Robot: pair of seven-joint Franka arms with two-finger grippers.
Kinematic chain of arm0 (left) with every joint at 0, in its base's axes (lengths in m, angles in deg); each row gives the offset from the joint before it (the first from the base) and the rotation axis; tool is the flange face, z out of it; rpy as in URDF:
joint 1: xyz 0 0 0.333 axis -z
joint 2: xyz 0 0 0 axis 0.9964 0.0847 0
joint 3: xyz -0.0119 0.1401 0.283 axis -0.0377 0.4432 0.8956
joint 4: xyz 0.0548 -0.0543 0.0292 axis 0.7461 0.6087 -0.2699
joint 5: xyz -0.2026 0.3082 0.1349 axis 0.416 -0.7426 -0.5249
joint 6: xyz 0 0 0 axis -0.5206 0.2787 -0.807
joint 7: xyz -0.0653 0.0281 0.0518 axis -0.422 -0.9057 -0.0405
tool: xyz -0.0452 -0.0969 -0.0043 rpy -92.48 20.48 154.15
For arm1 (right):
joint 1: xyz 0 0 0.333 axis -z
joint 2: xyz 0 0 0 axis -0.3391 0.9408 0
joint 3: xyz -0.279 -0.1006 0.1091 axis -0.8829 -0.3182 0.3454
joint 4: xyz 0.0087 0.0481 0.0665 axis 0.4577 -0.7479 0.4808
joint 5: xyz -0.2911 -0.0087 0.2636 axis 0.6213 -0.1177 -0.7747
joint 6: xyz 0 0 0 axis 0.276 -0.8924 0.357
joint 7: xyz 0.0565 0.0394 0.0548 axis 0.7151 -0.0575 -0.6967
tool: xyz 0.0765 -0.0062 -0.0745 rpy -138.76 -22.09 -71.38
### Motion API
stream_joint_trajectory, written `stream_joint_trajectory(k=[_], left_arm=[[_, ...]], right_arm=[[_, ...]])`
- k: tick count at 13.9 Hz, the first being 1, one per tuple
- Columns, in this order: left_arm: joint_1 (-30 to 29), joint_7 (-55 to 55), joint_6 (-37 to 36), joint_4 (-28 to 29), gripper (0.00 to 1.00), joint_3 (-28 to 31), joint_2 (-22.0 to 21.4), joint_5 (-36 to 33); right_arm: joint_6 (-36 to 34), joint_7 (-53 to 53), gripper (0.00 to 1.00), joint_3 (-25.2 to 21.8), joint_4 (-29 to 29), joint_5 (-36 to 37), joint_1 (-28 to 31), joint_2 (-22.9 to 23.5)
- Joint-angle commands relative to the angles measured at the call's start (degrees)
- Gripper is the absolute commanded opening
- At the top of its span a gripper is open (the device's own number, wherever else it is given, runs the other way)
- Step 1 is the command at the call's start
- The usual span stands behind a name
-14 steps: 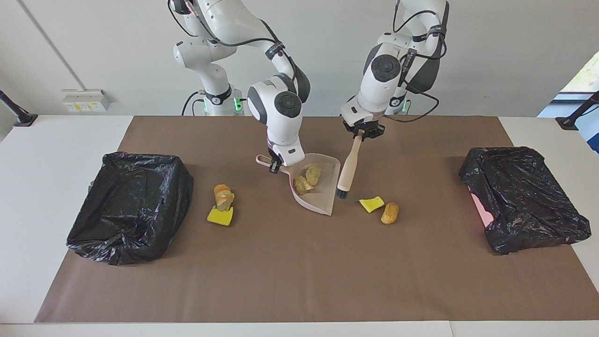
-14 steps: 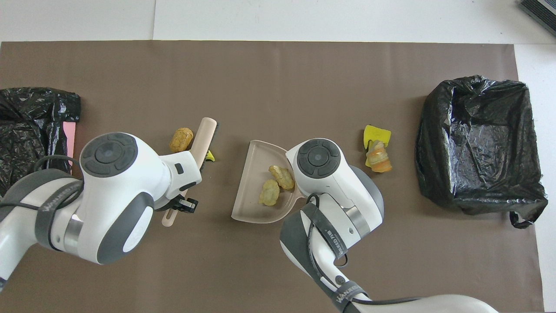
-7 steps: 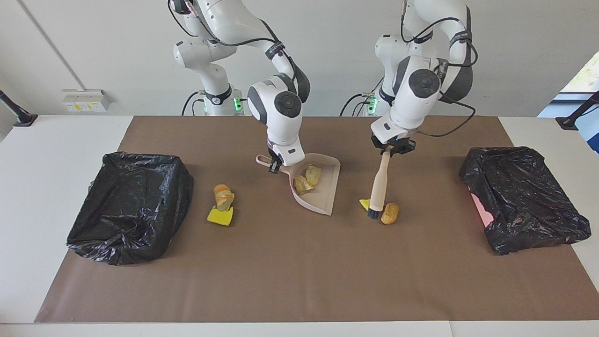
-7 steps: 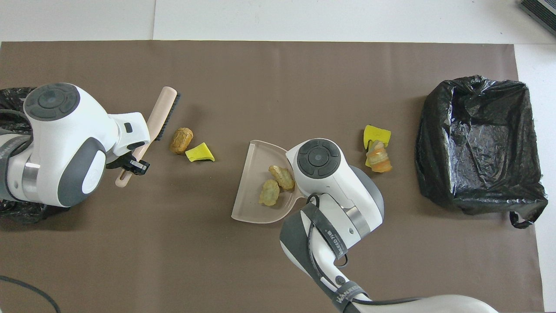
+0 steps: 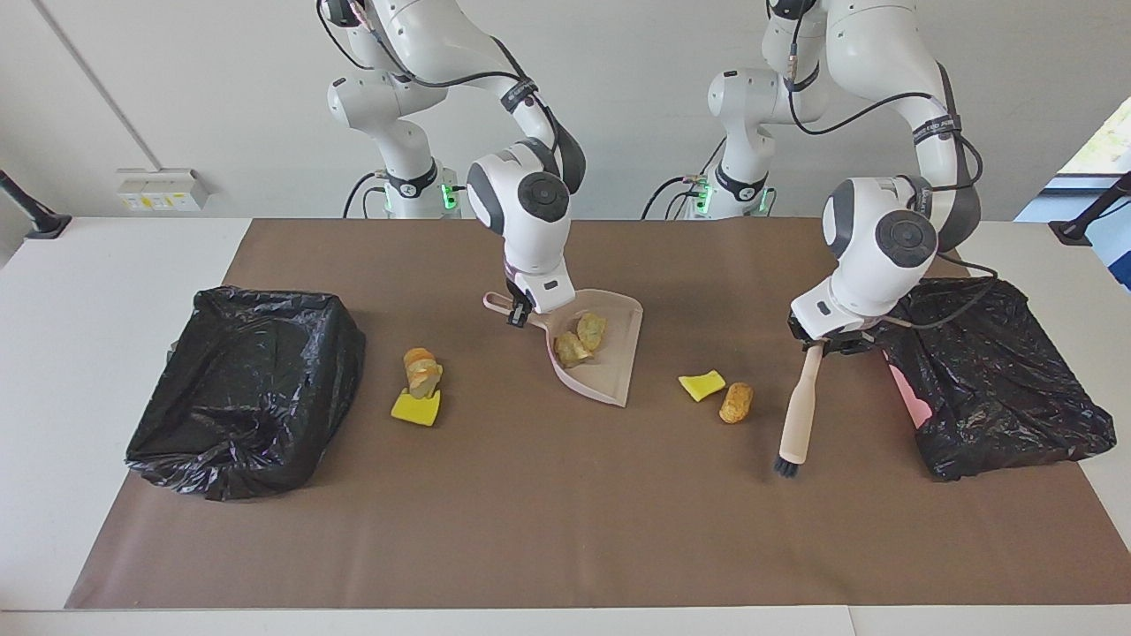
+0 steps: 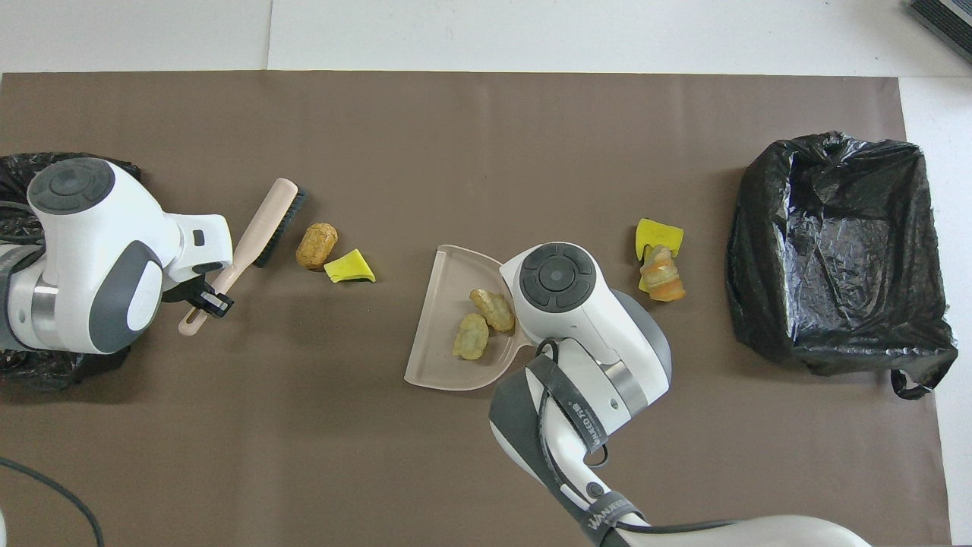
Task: Sweep and dump trash in bin
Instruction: 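Move the brush back toward the remaining sponge pieces with the left gripper, then sweep the yellow sponge and chunks into the dustpan with the left gripper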
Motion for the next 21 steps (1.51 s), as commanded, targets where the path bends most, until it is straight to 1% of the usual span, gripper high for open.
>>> stream_joint_trajectory(k=[1, 4, 6, 10, 11, 13, 17, 21], left_arm=[[2.9, 0.1, 0.1, 7.9, 0.0, -0.1, -6.3, -0.9], [7.8, -1.6, -1.7, 12.2, 0.0, -0.3, -9.6, 0.8], [11.4, -5.5, -1.8, 15.0, 0.0, -0.3, -11.5, 6.2], [20.5, -17.7, -1.1, 15.3, 0.0, -0.3, -12.4, 12.6], [22.9, -19.4, -0.6, 15.2, 0.0, -0.2, -12.4, 14.0], [25.5, -21.9, 2.1, 15.2, 0.0, -0.2, -12.4, 17.9], [28.0, -27.3, 2.7, 15.0, 0.0, -0.4, -12.4, 18.4], [27.3, -34.5, -1.3, 13.6, 0.0, 0.1, -12.0, 17.4]], right_arm=[[2.0, -0.7, 0.0, 0.4, -1.9, 0.9, 0.3, -1.0], [2.0, -0.7, 0.0, 0.4, -1.9, 0.9, 0.3, -1.0], [2.0, -0.7, 0.0, 0.4, -1.9, 0.9, 0.3, -1.0], [2.0, -0.7, 0.0, 0.3, -1.9, 0.9, 0.3, -1.0], [2.0, -0.7, 0.0, 0.3, -1.9, 0.9, 0.3, -1.0], [2.0, -0.7, 0.0, 0.3, -1.9, 0.9, 0.3, -1.0], [2.0, -0.7, 0.0, 0.3, -1.9, 0.9, 0.3, -1.0], [1.0, -0.9, 0.0, 0.3, -1.2, 0.9, 0.5, -1.0]])
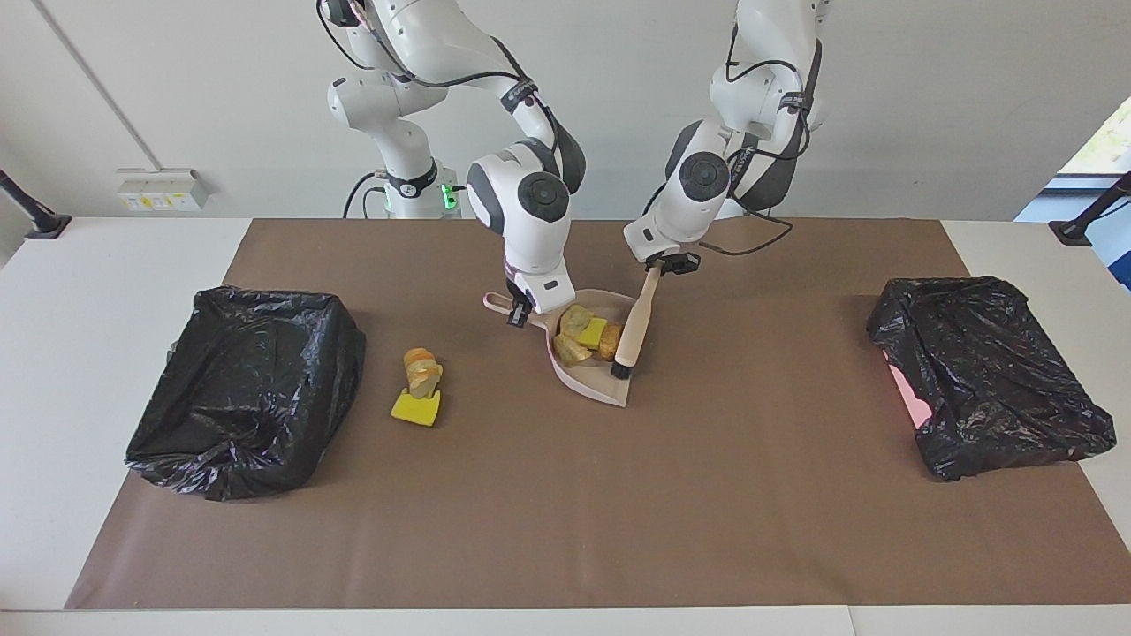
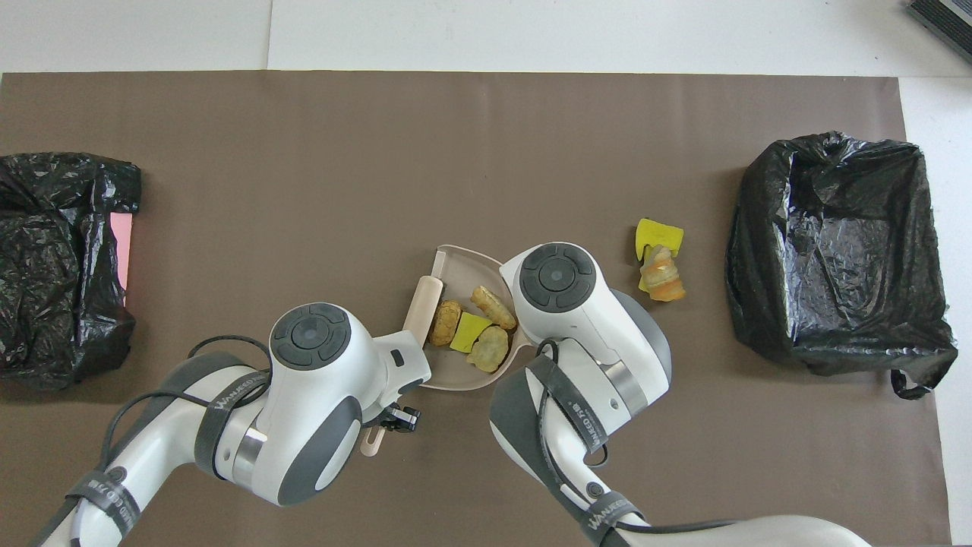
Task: Sweep and dump trash in bin
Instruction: 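Sweep the yellow sponge and chunks into the dustpan with the left gripper, then carry the dustpan to the black bag and tip it with the right gripper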
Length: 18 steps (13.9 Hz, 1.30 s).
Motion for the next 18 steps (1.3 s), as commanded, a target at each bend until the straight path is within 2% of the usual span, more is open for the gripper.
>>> stream_joint_trajectory(k=[1, 3, 5, 10, 13, 18], left_arm=[[0.3, -6.9, -2.1, -0.4, 0.0, 1.1, -1.2, -1.4], [0.4, -13.0, -2.4, -0.4, 0.0, 1.0, -1.2, -6.5], [0.3, -16.0, -2.4, -0.4, 0.0, 1.1, -1.2, -6.9], [0.9, -18.6, -1.1, -0.3, 0.0, 0.7, -1.3, -6.8], [2.2, -18.5, -1.0, 1.0, 0.0, 0.4, -2.3, -4.7], [12.4, -29.6, 3.5, 5.6, 0.0, 0.5, -5.6, 0.6]], right_arm=[[0.3, -1.4, 0.0, 0.3, -0.8, 0.9, 1.0, -1.4], [-1.7, -1.6, 0.0, 0.3, -0.2, 0.9, 1.7, -2.5], [-4.2, -1.6, 0.0, -0.2, -0.1, 0.9, 1.9, -4.7], [-13.5, -3.9, 0.0, -0.5, 0.1, 0.9, 9.2, -13.9], [-16.7, -7.3, 0.0, -0.5, 1.8, 0.9, 15.7, -17.5], [-18.7, -22.2, 0.0, -0.6, 5.3, 2.9, 32.1, -18.2]])
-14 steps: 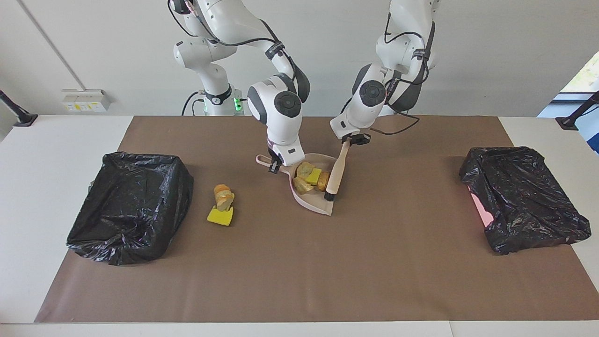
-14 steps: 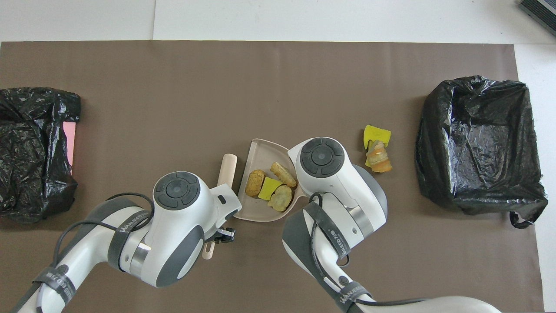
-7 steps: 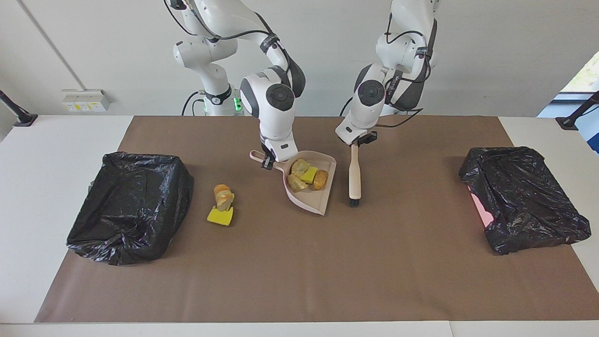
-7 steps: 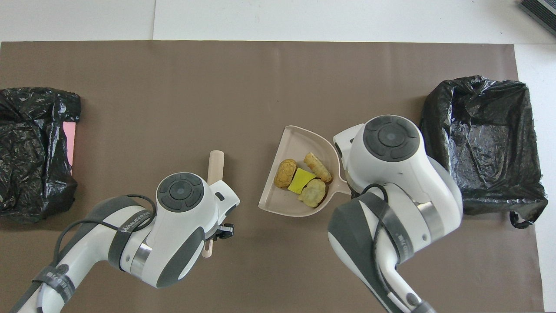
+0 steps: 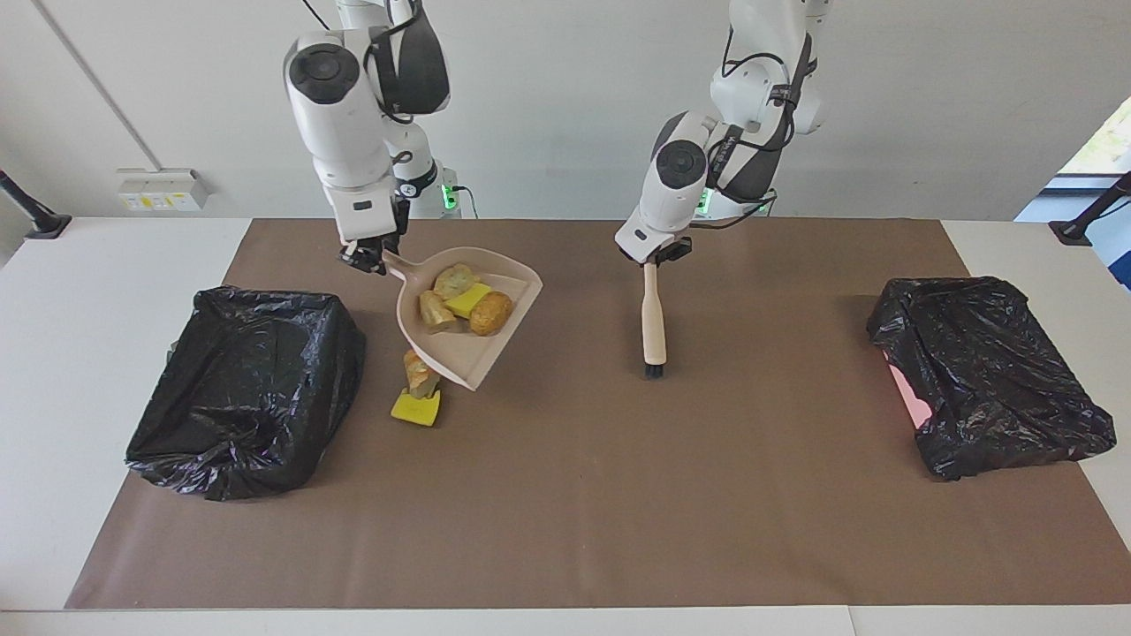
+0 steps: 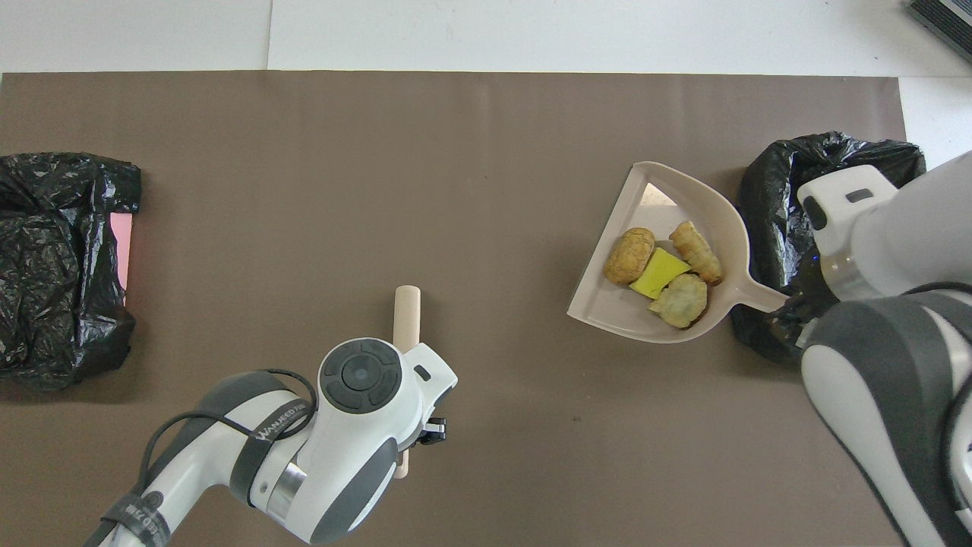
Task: Sweep and dump trash in bin
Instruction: 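Carry the dustpan to the black bag and tip it with the right gripper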
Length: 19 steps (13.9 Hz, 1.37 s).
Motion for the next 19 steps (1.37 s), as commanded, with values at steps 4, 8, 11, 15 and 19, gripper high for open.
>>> stream_joint_trajectory(k=[4, 8, 11, 15, 19], left_arm=[[13.7, -11.2, 8.6, 11.7, 0.0, 0.7, -8.8, 3.9], [18.2, -14.8, 11.9, 14.2, 0.0, 0.7, -9.1, 7.8], [18.2, -14.5, 12.4, 14.2, 0.0, 0.7, -8.9, 9.3], [15.3, -13.2, 11.3, 13.5, 1.0, 1.1, -7.8, 10.3], [6.9, -5.6, 5.3, 3.7, 1.0, 1.4, -2.5, 9.3]], right_arm=[[8.7, -26.7, 0.0, 0.7, 1.0, 7.8, 21.0, 0.8], [16.6, -29.4, 0.0, 0.7, 1.3, 17.0, 24.0, 2.3], [19.9, -30.1, 0.0, 0.7, 1.3, 26.2, 23.7, 4.4], [19.8, -30.3, 0.0, 1.4, 1.0, 40.1, 20.4, 6.1], [19.1, -31.5, 0.0, 1.4, 0.3, 50.2, 16.5, 6.3]])
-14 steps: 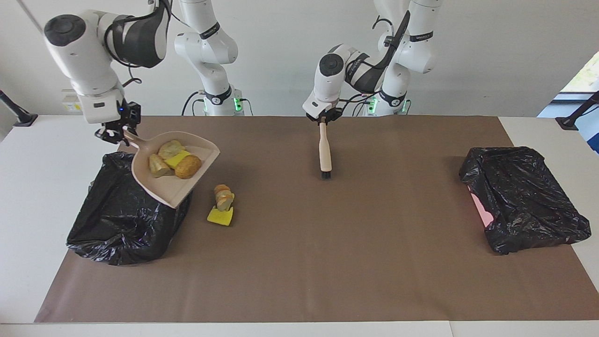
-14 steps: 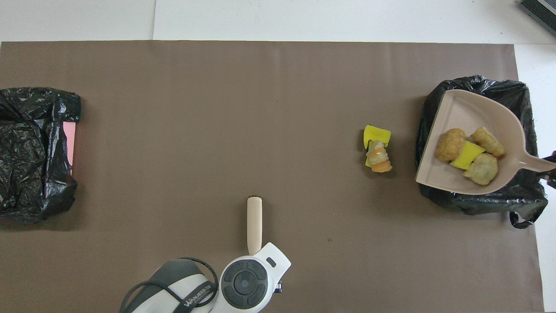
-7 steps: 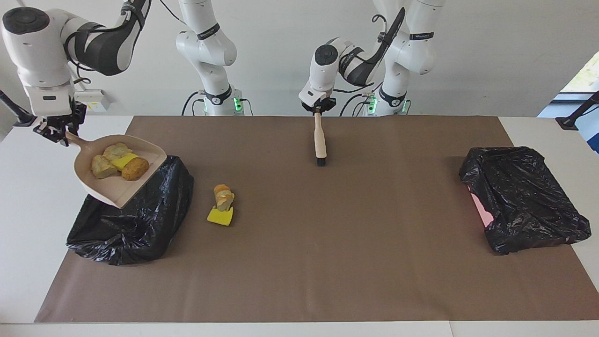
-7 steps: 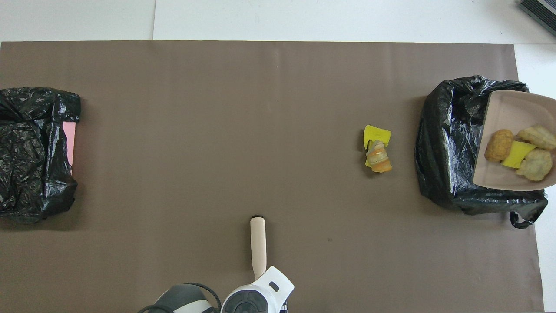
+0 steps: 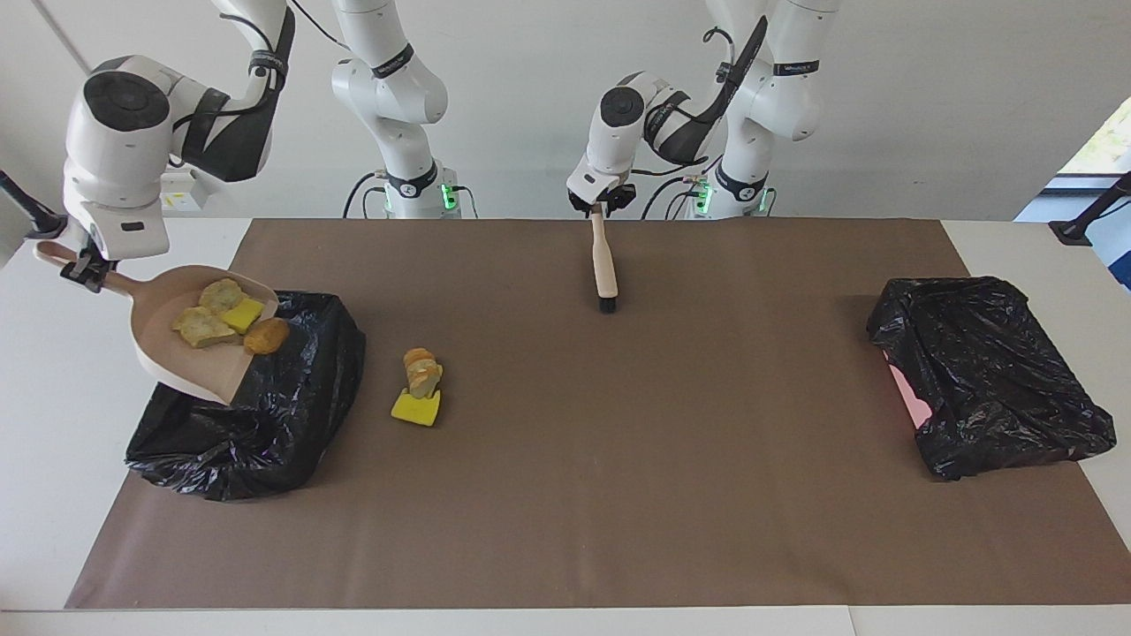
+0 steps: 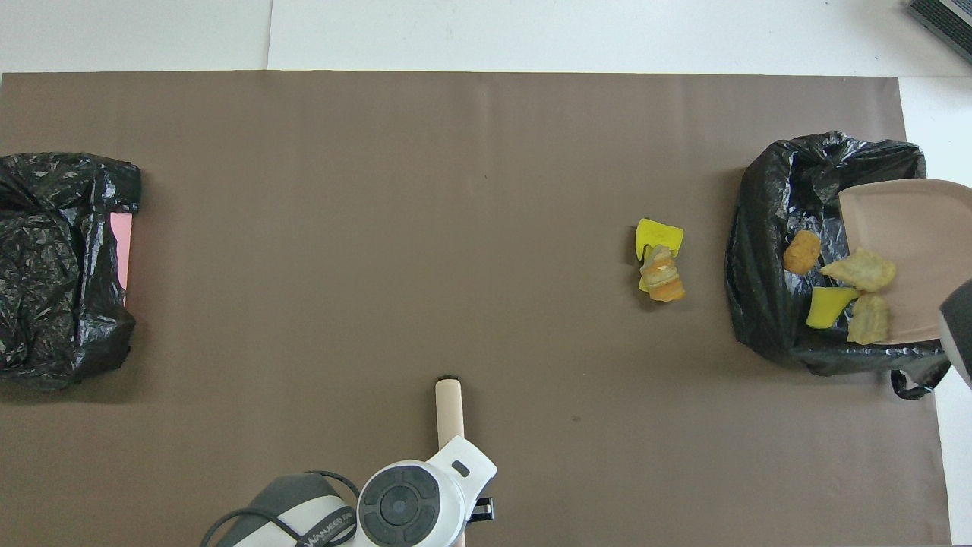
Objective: Sweep and dump trash in bin
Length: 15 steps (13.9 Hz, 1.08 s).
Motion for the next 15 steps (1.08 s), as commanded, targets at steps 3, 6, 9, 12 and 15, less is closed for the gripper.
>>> stream_joint_trajectory(k=[3, 6, 9, 12, 15], left_arm=[[-10.4, 8.4, -12.0, -19.2, 1.0, 0.0, 8.8, -11.5], [-15.8, 16.6, -12.7, -26.5, 1.0, 0.1, 9.1, -15.8], [-22.7, 24.6, -15.1, -35.2, 1.0, 0.1, 9.1, -16.7], [-27.8, 35.6, -19.0, -43.2, 1.0, 0.2, 8.8, -20.4], [-34.4, 40.2, -24.4, -50.0, 1.0, 0.5, 8.4, -20.8]], right_arm=[[-0.6, -2.4, 0.0, 0.1, 0.5, 9.4, -0.9, -0.3], [-3.0, -2.5, 0.0, 0.1, 1.3, 10.5, -0.8, -4.2], [-6.0, 2.0, 0.0, 1.3, 4.6, 6.3, -0.9, -7.2], [-10.3, 13.5, 0.0, 3.5, 6.2, -5.1, -0.9, -6.8], [-10.9, 27.2, 0.0, 4.9, 5.8, -15.9, -3.4, -6.8]])
